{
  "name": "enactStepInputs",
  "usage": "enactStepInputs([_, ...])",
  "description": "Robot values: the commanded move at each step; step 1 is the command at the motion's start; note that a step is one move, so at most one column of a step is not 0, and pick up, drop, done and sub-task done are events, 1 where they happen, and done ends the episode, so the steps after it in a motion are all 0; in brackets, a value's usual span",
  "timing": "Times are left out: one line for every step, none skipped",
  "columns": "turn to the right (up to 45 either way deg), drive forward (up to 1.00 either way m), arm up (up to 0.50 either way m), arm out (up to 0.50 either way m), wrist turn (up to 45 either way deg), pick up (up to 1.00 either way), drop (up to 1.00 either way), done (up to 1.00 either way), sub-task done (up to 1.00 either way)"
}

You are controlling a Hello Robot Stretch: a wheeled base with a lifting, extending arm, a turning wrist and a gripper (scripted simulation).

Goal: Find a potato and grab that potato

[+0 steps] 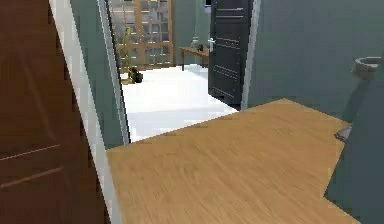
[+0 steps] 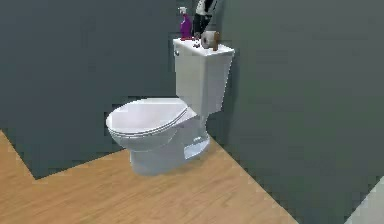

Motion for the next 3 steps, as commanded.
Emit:
enactStepInputs([9.0, 0.0, 0.0, 0.0, 0.0, 0.0, 0.0, 0.0, 0.0])
enactStepInputs([0.0, 1.0, 0.0, 0.0, 0.0, 0.0, 0.0, 0.0, 0.0])
enactStepInputs([3.0, 0.0, 0.0, 0.0, 0.0, 0.0, 0.0, 0.0, 0.0])
